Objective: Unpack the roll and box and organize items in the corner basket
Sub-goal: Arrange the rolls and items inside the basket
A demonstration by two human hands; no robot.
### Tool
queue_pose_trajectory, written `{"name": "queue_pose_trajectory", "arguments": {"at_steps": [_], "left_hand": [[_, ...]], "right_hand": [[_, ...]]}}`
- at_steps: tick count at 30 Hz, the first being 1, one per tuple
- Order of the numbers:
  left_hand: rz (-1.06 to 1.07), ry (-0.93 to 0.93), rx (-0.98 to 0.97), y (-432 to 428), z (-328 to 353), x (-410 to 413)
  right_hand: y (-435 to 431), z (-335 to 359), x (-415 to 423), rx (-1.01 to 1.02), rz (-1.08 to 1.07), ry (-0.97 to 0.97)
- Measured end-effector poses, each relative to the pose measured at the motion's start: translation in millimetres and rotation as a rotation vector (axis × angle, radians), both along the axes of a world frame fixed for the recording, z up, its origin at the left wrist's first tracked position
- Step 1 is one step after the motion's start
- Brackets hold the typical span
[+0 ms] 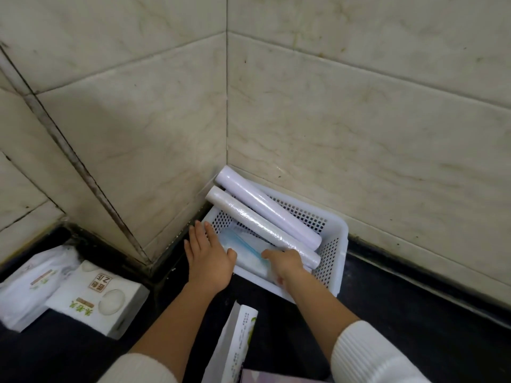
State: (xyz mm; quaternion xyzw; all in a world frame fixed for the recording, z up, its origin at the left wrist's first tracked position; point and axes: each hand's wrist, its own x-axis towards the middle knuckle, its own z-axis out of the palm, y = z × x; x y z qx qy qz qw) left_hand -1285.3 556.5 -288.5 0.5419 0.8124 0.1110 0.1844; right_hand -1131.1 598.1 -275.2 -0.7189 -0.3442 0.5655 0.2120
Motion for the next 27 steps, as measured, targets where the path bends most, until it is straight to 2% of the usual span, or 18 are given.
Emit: {"name": "queue_pose_trajectory", "arguments": {"at_steps": [5, 9, 12, 18, 22, 27], "left_hand": [[0.000, 0.001, 0.014, 1, -1, 0], [0.005, 0.004, 0.010, 2, -1, 0], [0.004, 0.003, 0.010, 2, -2, -1], [-0.005, 0.018, -0.005, 2, -3, -1], [-0.011, 0.005, 0.000, 2, -6, -3], [-0.026, -0.001, -0.026, 3, -3, -4]], "right_hand": [[5, -6, -14, 0.008, 0.102, -0.309], [3, 0, -21, 0.018, 0.092, -0.350], [3, 2, -18, 0.143, 0.125, -0.272], [2, 15, -3, 0.331, 0.209, 0.065], [10, 34, 11, 0.340, 0.338, 0.091], [25, 61, 40, 0.329, 0.252, 0.141]]}}
